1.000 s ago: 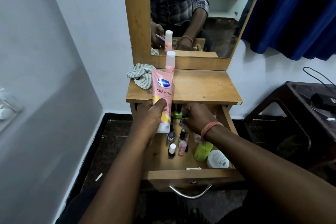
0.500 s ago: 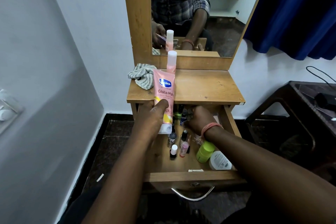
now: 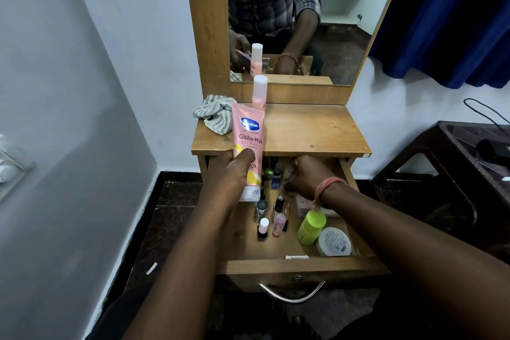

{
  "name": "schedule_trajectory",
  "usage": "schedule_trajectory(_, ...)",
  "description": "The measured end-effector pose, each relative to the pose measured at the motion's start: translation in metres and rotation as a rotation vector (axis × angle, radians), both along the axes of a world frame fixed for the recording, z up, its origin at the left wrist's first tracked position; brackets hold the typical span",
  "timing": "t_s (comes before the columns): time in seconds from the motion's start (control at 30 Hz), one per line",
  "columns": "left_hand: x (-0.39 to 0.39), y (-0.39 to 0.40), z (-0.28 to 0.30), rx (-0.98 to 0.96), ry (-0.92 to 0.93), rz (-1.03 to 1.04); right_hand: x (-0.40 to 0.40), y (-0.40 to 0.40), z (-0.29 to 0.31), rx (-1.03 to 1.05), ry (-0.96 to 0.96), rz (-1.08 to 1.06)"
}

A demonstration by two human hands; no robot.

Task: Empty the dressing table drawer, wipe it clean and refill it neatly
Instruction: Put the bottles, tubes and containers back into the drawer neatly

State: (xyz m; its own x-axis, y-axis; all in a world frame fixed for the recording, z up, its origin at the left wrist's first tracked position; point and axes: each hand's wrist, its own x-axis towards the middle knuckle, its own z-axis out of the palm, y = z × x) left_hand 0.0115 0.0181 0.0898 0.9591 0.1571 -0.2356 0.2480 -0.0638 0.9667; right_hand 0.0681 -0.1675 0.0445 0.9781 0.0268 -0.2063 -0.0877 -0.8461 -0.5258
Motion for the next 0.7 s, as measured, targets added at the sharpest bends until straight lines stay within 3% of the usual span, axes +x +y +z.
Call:
schedule_trajectory(0.3,0.002,0.000,-0.004,-0.020,0.007,0.010,0.000,-0.016,0.011,-0.138,0.273,0.455)
schedule_trajectory(0.7,0.001,-0.002,-0.007,-0.028,-0.011,0.013,0.001,-0.011,-0.001,-0.293,0.164,0.626)
